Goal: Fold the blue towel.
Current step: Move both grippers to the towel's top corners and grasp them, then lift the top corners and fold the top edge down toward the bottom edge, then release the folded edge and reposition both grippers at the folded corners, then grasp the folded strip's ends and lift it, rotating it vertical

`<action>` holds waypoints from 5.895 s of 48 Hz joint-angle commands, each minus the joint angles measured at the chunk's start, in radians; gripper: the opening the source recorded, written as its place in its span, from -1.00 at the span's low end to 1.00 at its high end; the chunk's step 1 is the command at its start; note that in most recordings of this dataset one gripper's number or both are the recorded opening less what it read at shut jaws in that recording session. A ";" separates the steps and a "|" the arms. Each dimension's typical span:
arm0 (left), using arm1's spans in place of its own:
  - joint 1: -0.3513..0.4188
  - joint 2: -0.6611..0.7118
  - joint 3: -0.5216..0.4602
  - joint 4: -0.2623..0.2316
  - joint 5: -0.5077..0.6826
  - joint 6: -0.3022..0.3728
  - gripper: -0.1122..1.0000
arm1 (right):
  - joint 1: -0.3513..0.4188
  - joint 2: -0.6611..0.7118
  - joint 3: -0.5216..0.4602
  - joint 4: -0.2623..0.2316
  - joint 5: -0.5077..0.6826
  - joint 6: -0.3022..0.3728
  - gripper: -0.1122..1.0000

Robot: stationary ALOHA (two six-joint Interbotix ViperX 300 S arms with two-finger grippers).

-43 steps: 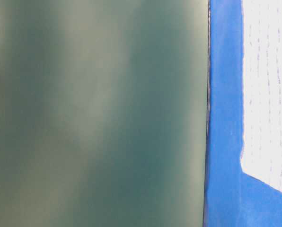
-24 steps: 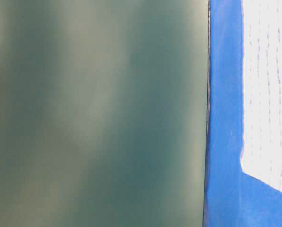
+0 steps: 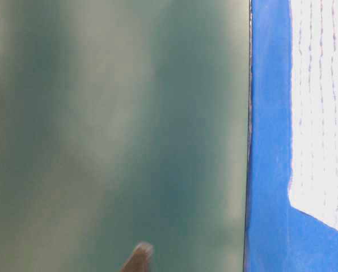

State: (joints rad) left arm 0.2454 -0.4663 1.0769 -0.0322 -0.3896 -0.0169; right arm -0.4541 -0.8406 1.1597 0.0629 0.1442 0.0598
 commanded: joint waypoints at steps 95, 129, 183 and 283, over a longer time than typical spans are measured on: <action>0.146 0.594 -0.285 0.002 0.054 0.014 -0.78 | -0.261 0.489 0.041 -0.009 -0.210 0.003 -0.71; -0.040 0.342 -0.229 0.003 0.176 0.011 -0.78 | 0.044 0.029 0.018 0.003 0.221 0.172 -0.71; -0.371 0.390 -0.166 0.002 0.186 -0.009 -0.78 | 0.518 0.202 0.018 0.006 0.319 0.419 -0.71; -0.147 0.609 -0.227 0.002 0.175 -0.005 -0.32 | 0.238 0.512 0.038 -0.181 0.192 0.426 -0.30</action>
State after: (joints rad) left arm 0.0966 0.1519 0.8621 -0.0322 -0.2270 -0.0215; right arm -0.2148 -0.3359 1.1996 -0.1181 0.3375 0.4878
